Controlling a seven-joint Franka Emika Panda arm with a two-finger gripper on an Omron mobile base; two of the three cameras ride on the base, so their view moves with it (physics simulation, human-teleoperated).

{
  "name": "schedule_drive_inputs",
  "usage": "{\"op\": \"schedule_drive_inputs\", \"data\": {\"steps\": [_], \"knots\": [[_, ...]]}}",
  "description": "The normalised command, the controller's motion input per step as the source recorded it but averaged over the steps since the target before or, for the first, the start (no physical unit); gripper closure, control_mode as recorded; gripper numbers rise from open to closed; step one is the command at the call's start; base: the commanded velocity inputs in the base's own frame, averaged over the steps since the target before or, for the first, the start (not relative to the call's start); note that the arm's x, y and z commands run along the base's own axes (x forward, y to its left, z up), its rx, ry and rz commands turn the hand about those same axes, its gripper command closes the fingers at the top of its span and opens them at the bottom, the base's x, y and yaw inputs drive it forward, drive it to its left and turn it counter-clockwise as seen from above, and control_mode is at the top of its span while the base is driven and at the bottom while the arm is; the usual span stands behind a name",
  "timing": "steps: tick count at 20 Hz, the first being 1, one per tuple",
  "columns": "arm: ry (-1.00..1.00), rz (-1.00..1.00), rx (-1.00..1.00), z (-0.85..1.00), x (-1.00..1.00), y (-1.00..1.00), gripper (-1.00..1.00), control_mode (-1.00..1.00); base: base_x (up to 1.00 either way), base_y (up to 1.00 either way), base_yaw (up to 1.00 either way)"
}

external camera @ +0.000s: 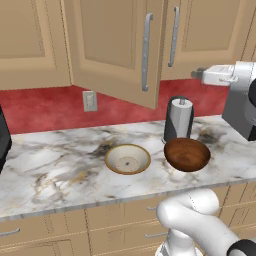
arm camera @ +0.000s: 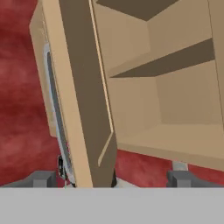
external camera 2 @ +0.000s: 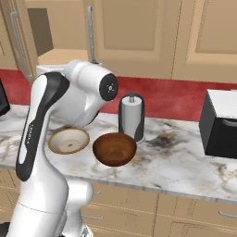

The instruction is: Open the cabinet. Pick the bowls from the counter and place them in the cabinet. Then close the cabinet.

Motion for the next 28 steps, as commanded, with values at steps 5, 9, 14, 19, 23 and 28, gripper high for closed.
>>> {"op": "schedule_drive_inputs", "data": {"steps": [5,9,14,19,23,28], "knots": [[0.05,0.0,0.04,0.0,0.49,0.46,-1.0,-1.0,0.0,0.0,0.0],[0.0,0.01,0.0,0.0,0.16,0.65,-1.0,-1.0,0.0,0.0,0.0],[-0.03,0.1,-0.05,0.0,-0.17,0.62,-1.0,-1.0,0.0,0.0,0.0],[-0.09,0.19,-0.02,0.0,-0.67,0.64,-1.0,-1.0,0.0,0.0,0.0],[-0.01,0.2,0.0,0.0,-0.67,0.89,-1.0,-1.0,0.0,0.0,0.0],[0.0,0.18,0.0,-0.02,-0.52,1.0,-1.0,-1.0,0.0,0.0,0.0]]}}
